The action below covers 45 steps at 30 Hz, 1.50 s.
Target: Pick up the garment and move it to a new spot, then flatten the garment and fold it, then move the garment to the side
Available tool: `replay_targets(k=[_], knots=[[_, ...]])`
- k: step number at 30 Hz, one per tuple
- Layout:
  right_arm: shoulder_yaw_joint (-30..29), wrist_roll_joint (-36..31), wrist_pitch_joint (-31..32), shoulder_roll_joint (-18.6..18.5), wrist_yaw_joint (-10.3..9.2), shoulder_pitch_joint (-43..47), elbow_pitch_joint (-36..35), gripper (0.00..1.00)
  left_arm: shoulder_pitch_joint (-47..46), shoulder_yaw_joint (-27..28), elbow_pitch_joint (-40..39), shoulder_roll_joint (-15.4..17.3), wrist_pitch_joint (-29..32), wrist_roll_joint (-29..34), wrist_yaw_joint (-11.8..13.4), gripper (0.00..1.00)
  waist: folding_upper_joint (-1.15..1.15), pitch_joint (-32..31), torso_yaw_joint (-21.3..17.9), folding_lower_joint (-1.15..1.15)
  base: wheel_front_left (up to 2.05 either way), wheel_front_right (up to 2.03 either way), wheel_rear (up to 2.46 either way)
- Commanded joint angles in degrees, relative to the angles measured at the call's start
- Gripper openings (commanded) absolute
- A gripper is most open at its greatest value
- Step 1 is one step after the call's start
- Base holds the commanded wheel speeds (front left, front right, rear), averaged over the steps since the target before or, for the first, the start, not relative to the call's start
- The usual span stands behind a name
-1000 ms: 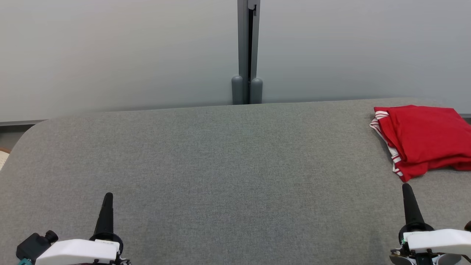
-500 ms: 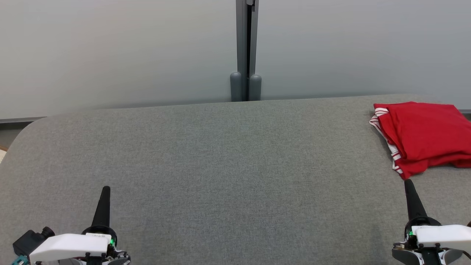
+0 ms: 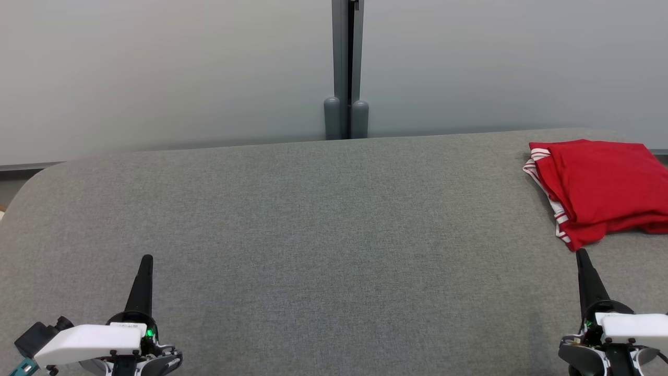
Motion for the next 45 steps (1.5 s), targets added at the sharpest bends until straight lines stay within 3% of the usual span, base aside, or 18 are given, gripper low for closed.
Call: replay_targets(k=[1, 28, 45], knots=[[-0.2, 1.4, 0.6, -0.4, 0.0, -1.1, -0.2, 0.0, -1.5, 0.4, -0.1, 0.4, 0.3, -1.0, -0.3, 0.0, 0.0, 0.1, 0.0, 0.0, 0.0, 0.0, 0.0], [-1.8, 13.1, 3.6, -0.2, 0.0, -2.9, 0.6, 0.0, -4.0, 1.9, 1.2, 0.3, 3.2, -11.7, -1.3, 0.0, 0.0, 1.6, -0.5, 0.0, 0.0, 0.0, 0.0], [-1.9, 12.5, 3.7, -0.1, 0.0, -2.9, 0.5, 0.0, -3.7, 2.0, 1.1, 0.3, 3.2, -11.4, -1.2, 0.0, 0.0, 1.6, -0.5, 0.0, 0.0, 0.0, 0.0]])
